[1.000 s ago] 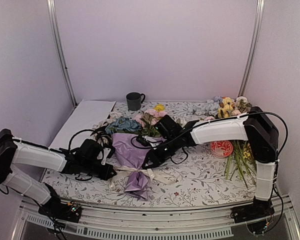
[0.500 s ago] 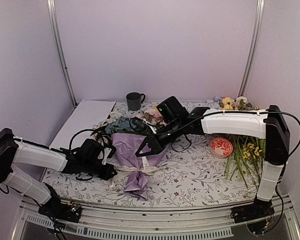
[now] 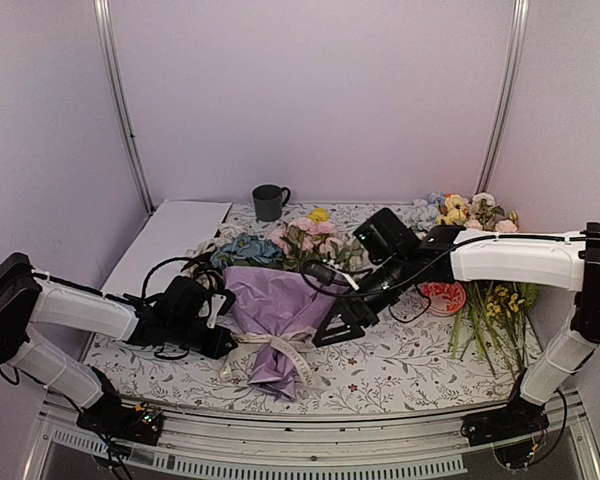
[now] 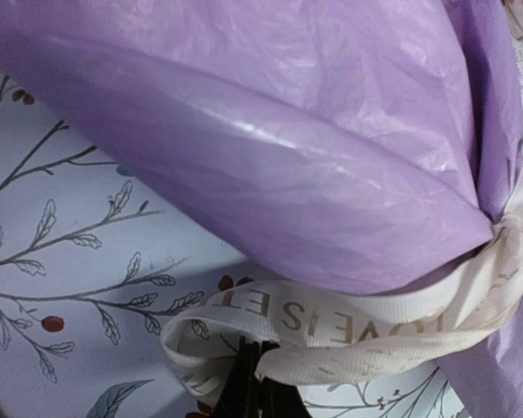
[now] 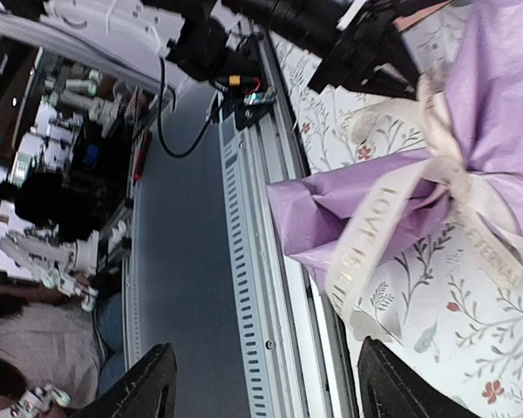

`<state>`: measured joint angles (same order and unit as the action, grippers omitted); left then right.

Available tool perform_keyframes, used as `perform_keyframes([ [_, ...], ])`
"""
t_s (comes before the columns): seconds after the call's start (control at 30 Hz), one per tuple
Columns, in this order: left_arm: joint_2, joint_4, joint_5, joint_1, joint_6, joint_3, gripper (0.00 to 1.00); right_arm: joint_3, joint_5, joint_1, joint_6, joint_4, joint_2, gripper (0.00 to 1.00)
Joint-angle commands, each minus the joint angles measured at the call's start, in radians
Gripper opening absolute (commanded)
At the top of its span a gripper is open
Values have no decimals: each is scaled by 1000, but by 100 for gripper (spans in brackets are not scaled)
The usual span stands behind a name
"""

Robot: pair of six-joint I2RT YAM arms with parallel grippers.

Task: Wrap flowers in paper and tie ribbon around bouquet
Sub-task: Tie the half-tied ribbon around the folded bouquet.

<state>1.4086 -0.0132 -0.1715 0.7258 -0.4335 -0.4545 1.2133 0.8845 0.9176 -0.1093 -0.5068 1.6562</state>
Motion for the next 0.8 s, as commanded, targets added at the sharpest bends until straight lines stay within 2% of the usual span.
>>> perform_keyframes([
  [0.0, 24, 36, 2, 14, 15, 2, 0, -123, -12, -169, -33, 87, -126, 75],
  [0.1, 24, 36, -1, 16, 14, 1, 0, -171, -192, -204, -200, 164, -48, 73],
  [0.23, 21, 43, 4, 18, 18, -1, 0, -246, -106, -169, -456, 513, 64, 68],
  [0.3, 15, 44, 8, 19, 18, 3, 0, -209, -184, -136, -490, 543, 106, 69],
  [0.5, 23, 39, 4, 20, 22, 2, 0, -160, -173, -100, -544, 645, 249, 72],
  [0.63, 24, 33, 3, 23, 19, 5, 0, -165, -225, -88, -591, 641, 289, 72],
  [0.7, 21, 33, 4, 21, 21, 8, 0, -158, -278, -75, -590, 603, 284, 70],
  [0.77, 19, 35, 5, 23, 23, 8, 0, -141, -322, -68, -576, 553, 284, 61],
])
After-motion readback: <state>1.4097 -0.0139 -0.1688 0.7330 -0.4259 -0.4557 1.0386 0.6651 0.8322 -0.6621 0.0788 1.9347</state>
